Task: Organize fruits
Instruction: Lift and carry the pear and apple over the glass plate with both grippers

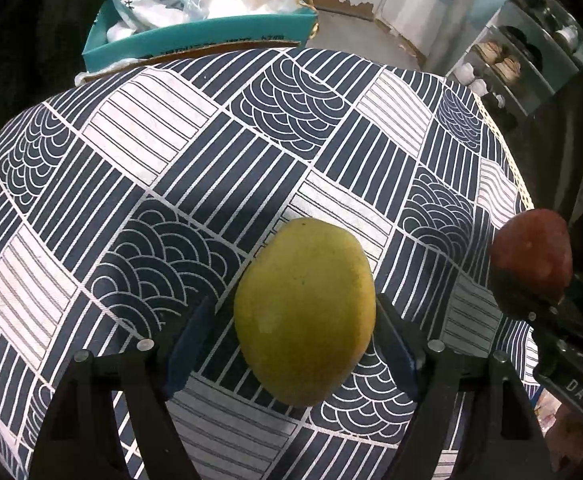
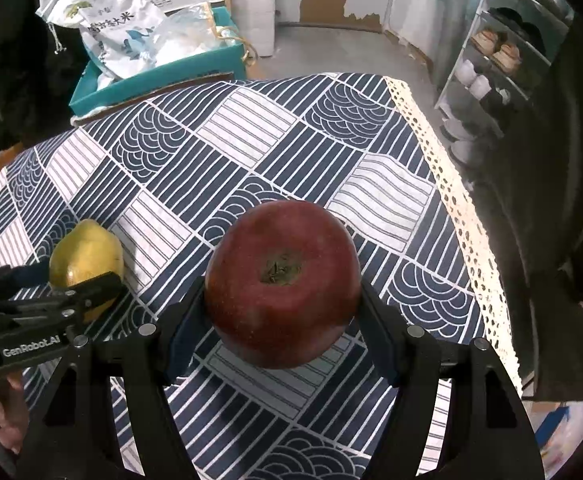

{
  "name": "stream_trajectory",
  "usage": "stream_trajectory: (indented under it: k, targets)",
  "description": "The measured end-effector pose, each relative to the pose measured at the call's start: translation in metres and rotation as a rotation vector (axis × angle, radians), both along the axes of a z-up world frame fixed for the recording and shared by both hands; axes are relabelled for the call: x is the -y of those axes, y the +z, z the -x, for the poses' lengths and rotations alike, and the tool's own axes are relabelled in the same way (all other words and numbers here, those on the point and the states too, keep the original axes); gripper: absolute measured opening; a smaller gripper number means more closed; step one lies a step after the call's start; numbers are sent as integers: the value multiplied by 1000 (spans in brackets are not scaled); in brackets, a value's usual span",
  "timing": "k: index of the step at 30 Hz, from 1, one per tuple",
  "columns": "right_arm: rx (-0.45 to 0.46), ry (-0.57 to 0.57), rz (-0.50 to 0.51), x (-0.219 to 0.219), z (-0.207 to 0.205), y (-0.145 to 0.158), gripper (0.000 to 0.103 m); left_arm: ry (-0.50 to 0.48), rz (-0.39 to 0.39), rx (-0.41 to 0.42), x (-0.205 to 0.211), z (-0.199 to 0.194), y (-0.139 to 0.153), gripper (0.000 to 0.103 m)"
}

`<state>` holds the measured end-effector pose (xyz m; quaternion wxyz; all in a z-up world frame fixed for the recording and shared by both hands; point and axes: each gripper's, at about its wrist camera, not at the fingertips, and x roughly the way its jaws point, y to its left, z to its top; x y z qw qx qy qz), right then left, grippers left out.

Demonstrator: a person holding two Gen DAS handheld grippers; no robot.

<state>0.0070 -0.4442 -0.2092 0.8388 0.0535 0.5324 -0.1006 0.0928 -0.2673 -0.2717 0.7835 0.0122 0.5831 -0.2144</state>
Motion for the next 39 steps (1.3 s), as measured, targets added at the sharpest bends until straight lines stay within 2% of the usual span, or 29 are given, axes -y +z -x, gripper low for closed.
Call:
stream_trajectory:
  k: [2,4,5,10,19,32,39]
  targets:
    - [1,1,-1,-1,-1,-1,72,-10,7,9,1,0,0,78]
    - [1,4,-1,-3,-1,-1,72,-32,18,24,4,2,1,67]
    - [1,6,-3,-3,-1,-1,72,-45,17,35,6,3,2,67]
    - [0,13,-2,-6,-2,-1,72,-70,-27,77,14,9,5,66]
    - [35,25,3,-10,-2,14,72,-56,-39,107,-4,14,19,66]
    - [113,55,4,-28,2,52,72,-25,-41,231,-41,28,75,66]
    - [156,84,10,-44,2,74,72,0,-25,267,-66,36,103,66]
